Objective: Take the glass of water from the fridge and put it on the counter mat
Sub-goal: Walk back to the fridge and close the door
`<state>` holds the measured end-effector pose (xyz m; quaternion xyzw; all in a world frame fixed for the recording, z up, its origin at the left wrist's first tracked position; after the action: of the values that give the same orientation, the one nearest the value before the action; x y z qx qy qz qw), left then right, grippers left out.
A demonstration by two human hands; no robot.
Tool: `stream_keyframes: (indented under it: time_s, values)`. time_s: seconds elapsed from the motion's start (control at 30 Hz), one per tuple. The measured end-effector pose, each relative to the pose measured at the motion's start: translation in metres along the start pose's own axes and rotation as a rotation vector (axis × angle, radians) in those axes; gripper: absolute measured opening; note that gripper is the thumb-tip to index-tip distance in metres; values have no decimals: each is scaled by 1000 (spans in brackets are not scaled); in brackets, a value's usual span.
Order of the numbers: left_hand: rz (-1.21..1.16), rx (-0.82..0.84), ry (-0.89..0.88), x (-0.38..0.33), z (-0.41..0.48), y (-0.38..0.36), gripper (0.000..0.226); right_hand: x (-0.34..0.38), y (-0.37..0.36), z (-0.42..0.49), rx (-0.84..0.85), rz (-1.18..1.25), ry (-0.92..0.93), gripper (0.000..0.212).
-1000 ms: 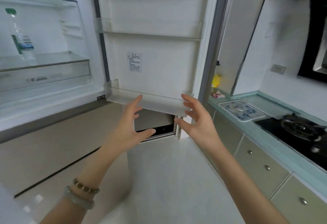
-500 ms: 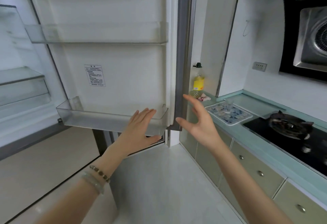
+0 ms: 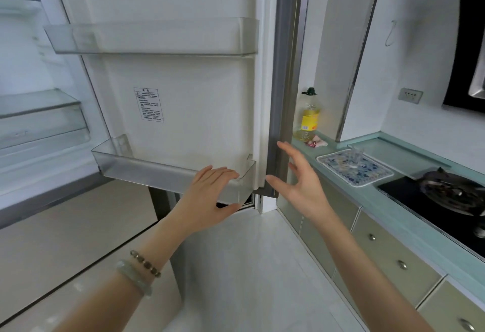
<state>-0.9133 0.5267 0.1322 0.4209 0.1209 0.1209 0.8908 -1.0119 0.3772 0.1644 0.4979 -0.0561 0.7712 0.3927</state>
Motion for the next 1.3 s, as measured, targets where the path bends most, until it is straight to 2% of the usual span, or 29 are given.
stream_keyframes:
  time_s: [0.33,0.53,0.77,0.97,1.13,1.3]
  values:
    - [27,-1,15,4,-54,43,55,43,-8,-29,-60,-10,103,68]
    - [46,-3,92,9,-99,79,53,78,-21,-55,-131,-59,194,69]
    - [71,-27,224,31,-151,122,53,116,-39,-84,-179,28,262,74]
    - [105,-54,350,51,-202,161,68,134,-79,-102,-71,160,179,91]
    - [41,-157,444,47,-242,205,71,169,-132,-128,27,262,187,95]
    - [18,-220,448,32,-268,255,70,203,-182,-153,84,315,226,95]
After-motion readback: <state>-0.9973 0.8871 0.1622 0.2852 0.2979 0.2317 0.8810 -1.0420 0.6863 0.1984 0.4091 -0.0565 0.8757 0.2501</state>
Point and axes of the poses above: each hand's wrist, its own z-axis towards the middle knuckle, its own y-axis out of the back of the hand, x = y × z, the point moved 9 cm from there along z, towards the middle knuckle, and after that the axes turned 5 degrees about -x, right-handed, at the moved point
